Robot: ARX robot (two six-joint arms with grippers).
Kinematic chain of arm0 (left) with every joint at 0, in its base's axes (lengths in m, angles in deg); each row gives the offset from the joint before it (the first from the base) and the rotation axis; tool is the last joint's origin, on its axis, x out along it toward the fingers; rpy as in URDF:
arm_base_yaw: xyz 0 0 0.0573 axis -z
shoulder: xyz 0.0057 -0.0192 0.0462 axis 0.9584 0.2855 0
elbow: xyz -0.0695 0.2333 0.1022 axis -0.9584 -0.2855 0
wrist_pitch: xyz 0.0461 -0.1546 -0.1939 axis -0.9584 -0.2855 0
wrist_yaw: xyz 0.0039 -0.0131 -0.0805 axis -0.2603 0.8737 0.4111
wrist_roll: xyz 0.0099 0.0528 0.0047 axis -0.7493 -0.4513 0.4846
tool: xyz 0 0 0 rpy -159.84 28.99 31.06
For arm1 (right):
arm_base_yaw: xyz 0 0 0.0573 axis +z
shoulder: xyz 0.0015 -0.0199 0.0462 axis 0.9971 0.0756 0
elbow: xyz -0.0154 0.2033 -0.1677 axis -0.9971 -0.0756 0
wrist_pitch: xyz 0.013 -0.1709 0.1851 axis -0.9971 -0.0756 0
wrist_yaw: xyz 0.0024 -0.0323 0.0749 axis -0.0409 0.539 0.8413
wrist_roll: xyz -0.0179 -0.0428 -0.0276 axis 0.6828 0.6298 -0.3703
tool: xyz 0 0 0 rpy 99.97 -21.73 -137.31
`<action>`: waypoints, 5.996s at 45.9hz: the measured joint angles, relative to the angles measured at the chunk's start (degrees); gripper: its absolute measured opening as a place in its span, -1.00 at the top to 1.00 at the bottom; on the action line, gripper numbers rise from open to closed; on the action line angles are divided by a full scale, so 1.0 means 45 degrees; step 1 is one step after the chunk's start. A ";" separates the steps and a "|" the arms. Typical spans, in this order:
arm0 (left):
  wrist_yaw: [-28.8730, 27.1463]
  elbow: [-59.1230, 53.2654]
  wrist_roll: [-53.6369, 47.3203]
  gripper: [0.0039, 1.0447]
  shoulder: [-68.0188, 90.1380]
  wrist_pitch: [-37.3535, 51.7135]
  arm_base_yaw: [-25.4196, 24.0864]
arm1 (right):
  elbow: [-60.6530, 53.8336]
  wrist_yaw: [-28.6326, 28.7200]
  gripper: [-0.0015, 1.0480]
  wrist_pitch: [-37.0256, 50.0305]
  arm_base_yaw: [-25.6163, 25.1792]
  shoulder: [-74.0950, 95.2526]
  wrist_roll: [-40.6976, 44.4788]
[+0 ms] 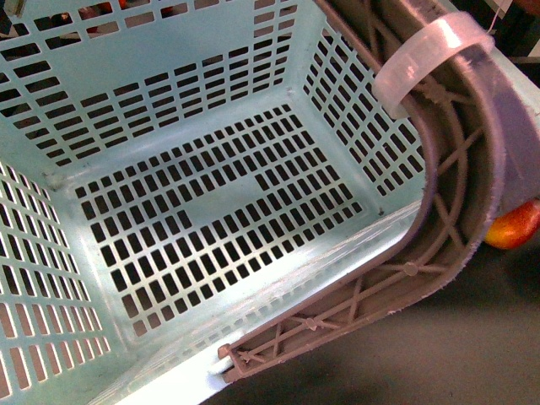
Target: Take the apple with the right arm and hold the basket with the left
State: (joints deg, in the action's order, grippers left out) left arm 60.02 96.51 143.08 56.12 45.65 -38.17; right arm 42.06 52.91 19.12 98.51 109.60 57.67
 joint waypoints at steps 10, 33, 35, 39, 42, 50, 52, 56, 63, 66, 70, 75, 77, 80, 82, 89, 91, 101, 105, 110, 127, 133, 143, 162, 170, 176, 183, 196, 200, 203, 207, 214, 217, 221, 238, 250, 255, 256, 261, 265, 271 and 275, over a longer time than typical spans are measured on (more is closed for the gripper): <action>-0.0015 0.0000 -0.0005 0.88 0.0000 0.0000 0.0000 | 0.0204 -0.0840 -0.52 0.0287 0.2778 0.0500 -0.0709; 0.0049 0.0000 0.0019 0.89 0.0058 -0.0024 0.0029 | -0.0471 -0.4779 -0.83 0.1209 0.2263 0.0379 -0.0155; -0.0068 0.0000 0.0000 0.89 0.0058 -0.0024 0.0019 | -0.0704 -0.5795 -0.83 0.1452 0.1860 -0.0053 0.0180; -0.0165 0.0005 -0.0063 0.89 0.0053 -0.0024 -0.0024 | -0.1302 -0.7169 -0.83 0.1579 0.1156 -0.1044 0.0874; -0.0102 0.0005 -0.0083 0.89 0.0058 -0.0024 -0.0024 | -0.1511 -0.7485 -0.83 0.1579 0.0923 -0.1443 0.1137; 0.0155 0.0005 -0.0010 0.89 0.0058 -0.0024 0.0063 | -0.2958 -0.4503 -0.45 0.4323 0.0243 -0.1938 0.2875; 0.0175 0.0005 0.0044 0.89 0.0058 -0.0024 0.0058 | -0.3410 -0.4143 -0.31 0.4537 0.0053 -0.2234 0.3152; -0.0063 0.0005 -0.0015 0.89 0.0053 -0.0024 0.0024 | -0.4391 -0.3662 0.05 0.4663 -0.0447 -0.3109 0.3497; -0.0097 0.0005 -0.0063 0.89 0.0058 -0.0024 0.0024 | -0.5338 -0.3215 0.52 0.4624 -0.0976 -0.4075 0.3662; -0.0044 0.0005 -0.0053 0.89 0.0058 -0.0024 0.0024 | -0.5668 -0.3026 0.72 0.4527 -0.1161 -0.4517 0.3701; 0.0000 0.0005 -0.0053 0.89 0.0058 -0.0024 0.0024 | -0.6037 -0.2773 0.96 0.4347 -0.1365 -0.5095 0.3784; -0.0024 0.0005 -0.0053 0.89 0.0058 -0.0024 0.0024 | -0.6436 -0.2550 0.96 0.4017 -0.1603 -0.5780 0.3774; -0.0053 0.0005 -0.0058 0.89 0.0058 -0.0024 0.0024 | -0.6586 -0.2390 0.96 0.3861 -0.1734 -0.6067 0.3774; -0.0049 0.0005 -0.0058 0.89 0.0058 -0.0024 0.0024 | -0.6790 -0.1535 0.96 0.3599 -0.2356 -0.6528 0.3784; -0.0039 0.0005 -0.0058 0.89 0.0058 -0.0024 0.0024 | -0.6897 -0.1486 0.96 0.3444 -0.2608 -0.6810 0.3784; -0.0029 0.0005 -0.0039 0.89 0.0058 -0.0024 0.0024 | -0.7208 -0.1394 0.96 0.2807 -0.2798 -0.7767 0.3784; -0.0049 0.0005 -0.0044 0.89 0.0058 -0.0024 0.0024 | -0.7291 -0.1399 0.96 0.2628 -0.2803 -0.8029 0.3784; -0.0034 0.0005 -0.0034 0.89 0.0058 -0.0024 0.0024 | -0.7791 -0.1384 0.96 0.2356 -0.2807 -0.9020 0.3784; -0.0010 0.0005 -0.0039 0.89 0.0058 -0.0024 0.0024 | -0.7791 -0.1389 0.96 0.1632 -0.2812 -0.9811 0.3784; -0.0049 0.0005 -0.0044 0.89 0.0058 -0.0024 0.0024 | -0.7791 -0.1389 0.96 0.0797 -0.2812 -1.0700 0.3784; -0.0044 0.0005 -0.0044 0.89 0.0058 -0.0024 0.0024 | -0.7791 -0.1389 0.96 -0.1098 -0.2812 -1.2614 0.3784; -0.0039 0.0005 -0.0039 0.89 0.0058 -0.0024 0.0024 | -0.7791 -0.1389 0.96 -0.1511 -0.2812 -1.3036 0.3784; -0.0039 0.0005 -0.0044 0.89 0.0058 -0.0024 0.0024 | -0.7791 -0.1389 0.96 -0.3910 -0.2812 -1.5106 0.3784; -0.0053 0.0005 -0.0044 0.89 0.0058 -0.0024 0.0015 | -0.7791 -0.1394 0.34 -0.4070 -0.2812 -1.5509 0.3789; -0.0029 0.0005 -0.0039 0.89 0.0058 -0.0024 0.0015 | -0.7791 -0.1394 -0.29 -0.4070 -0.2812 -1.5514 0.3789; -0.0053 0.0005 -0.0049 0.89 0.0058 -0.0024 0.0015 | -0.7791 -0.1394 -0.75 -0.4070 -0.2812 -1.5514 0.3789; -0.1982 0.0180 0.1185 0.89 0.0325 0.0209 0.0019 | -0.7791 -0.1394 -0.82 -0.4070 -0.2812 -1.5509 0.3789; -0.2098 0.0607 0.2390 0.89 0.0670 0.0942 -0.1763 | -0.7791 -0.1394 -0.83 -0.4070 -0.2812 -1.5523 0.3789; -0.1700 0.0578 0.2817 0.89 0.0690 0.1224 -0.2497 | -0.7791 -0.1394 -0.83 -0.4070 -0.2812 -1.5523 0.3789; -0.1496 0.0418 0.3215 0.89 0.0733 0.1569 -0.3138 | -0.7791 -0.1394 -0.83 -0.4070 -0.2812 -1.5523 0.3789; -0.1428 -0.0126 0.3813 0.89 0.0767 0.2108 -0.4065 | -0.7791 -0.1399 -0.83 -0.4070 -0.2812 -1.5523 0.3789; -0.1554 -0.1117 0.4979 0.89 0.1423 0.2963 -0.5892 | -0.7791 -0.1394 -0.83 -0.4070 -0.2812 -1.5523 0.3789; -0.1763 -0.1341 0.5100 0.89 0.1715 0.3225 -0.6368 | -0.7791 -0.1394 -0.83 -0.4070 -0.2812 -1.5523 0.3789; -0.1870 -0.1632 0.5275 0.89 0.2074 0.3623 -0.6897 | -0.7791 -0.1394 -0.83 -0.4070 -0.2812 -1.5523 0.3789; -0.1200 -0.2968 0.5668 0.89 0.2875 0.4556 -0.8102 | -0.7791 -0.1394 -0.83 -0.4070 -0.2812 -1.5523 0.3789; -0.1277 -0.4167 0.5391 0.89 0.2696 0.4367 -0.8223 | -0.7791 -0.1394 -0.83 -0.4070 -0.2812 -1.5523 0.3789; -0.1180 -0.4381 0.5382 0.56 0.2506 0.3871 -0.8160 | -0.7791 -0.1394 -0.83 -0.4070 -0.2812 -1.5523 0.3789; -0.1166 -0.4439 0.5387 0.50 0.2458 0.3784 -0.8145 | -0.7791 -0.1394 -0.83 -0.4070 -0.2812 -1.5523 0.3789; -0.1438 -0.4541 0.5527 0.06 0.1763 0.2987 -0.8000 | -0.7791 -0.1394 -0.83 -0.4070 -0.2812 -1.5523 0.3789; -0.1598 -0.4537 0.6018 -0.25 0.0962 0.2176 -0.7762 | -0.7791 -0.1394 -0.83 -0.4070 -0.2812 -1.5523 0.3789; -0.1817 -0.4507 0.6742 -0.66 -0.0112 0.0709 -0.7305 | -0.7791 -0.1394 -0.83 -0.4070 -0.2812 -1.5523 0.3789; -0.2147 -0.4376 0.7028 -0.90 -0.1049 -0.0374 -0.6989 | -0.7791 -0.1394 -0.83 -0.4070 -0.2812 -1.5523 0.3789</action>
State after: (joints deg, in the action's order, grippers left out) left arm 50.36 76.82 174.71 51.39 43.97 -69.62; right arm 7.00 46.64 0.80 85.85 39.74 74.72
